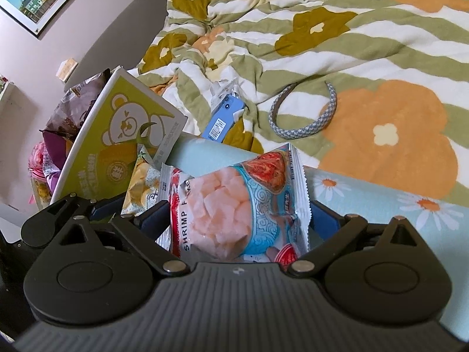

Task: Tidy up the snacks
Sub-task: 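Grasp white rice-cracker bag with left tool while right tool grasps shrimp flakes bag, then carry both bags into the box and open both tools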

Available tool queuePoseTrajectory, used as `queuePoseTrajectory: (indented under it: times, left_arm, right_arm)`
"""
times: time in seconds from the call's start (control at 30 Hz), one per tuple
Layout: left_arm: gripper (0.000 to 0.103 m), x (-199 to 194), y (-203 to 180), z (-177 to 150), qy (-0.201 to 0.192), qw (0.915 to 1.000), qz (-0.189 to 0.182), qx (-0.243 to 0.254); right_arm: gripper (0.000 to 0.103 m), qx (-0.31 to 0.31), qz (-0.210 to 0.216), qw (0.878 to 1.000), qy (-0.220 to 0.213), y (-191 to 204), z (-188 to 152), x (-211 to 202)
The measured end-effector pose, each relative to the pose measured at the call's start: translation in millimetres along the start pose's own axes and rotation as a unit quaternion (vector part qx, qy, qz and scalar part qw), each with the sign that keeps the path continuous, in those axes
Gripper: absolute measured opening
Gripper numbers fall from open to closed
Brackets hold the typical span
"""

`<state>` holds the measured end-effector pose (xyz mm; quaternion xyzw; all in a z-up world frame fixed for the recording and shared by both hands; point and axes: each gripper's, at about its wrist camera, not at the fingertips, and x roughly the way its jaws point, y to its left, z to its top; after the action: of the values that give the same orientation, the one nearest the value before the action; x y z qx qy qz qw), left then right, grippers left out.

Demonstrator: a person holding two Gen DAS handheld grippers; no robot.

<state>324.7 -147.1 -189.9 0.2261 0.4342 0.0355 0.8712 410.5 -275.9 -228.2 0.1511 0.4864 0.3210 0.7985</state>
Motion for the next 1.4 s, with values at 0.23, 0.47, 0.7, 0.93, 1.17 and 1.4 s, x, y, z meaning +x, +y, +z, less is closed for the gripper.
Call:
queuePoseTrajectory:
  times: [0.23,0.47,0.7,0.93,1.17,1.4]
  left_arm:
    - [0.062,-10,1,-4,-0.010,0.9999,-0.006,-0.002]
    - [0.061,-35,1,-4,-0.038,0.9991,-0.018,-0.008]
    - [0.060,-79,8,0,-0.077,0.9964,-0.029,-0.019]
    - [0.060,-135,35,-6,-0.118,0.9914,-0.035,-0.044]
    - [0.060,-179,91,-17,-0.156,0.9837,-0.039,-0.080]
    - [0.060,-194,172,-28,-0.181,0.9785,-0.039,-0.091]
  right_arm:
    - [0.093,0.009,-0.004,1.000,-0.021,5,-5,-16]
    - [0.091,0.017,-0.013,0.998,-0.055,13,-15,-47]
    - [0.091,0.010,-0.032,0.995,-0.098,36,-26,-94]
    - [0.091,-0.010,-0.048,0.987,-0.151,83,-35,-143]
    - [0.091,-0.020,-0.058,0.979,-0.192,144,-40,-167]
    - [0.091,-0.020,-0.074,0.970,-0.228,215,-42,-154]
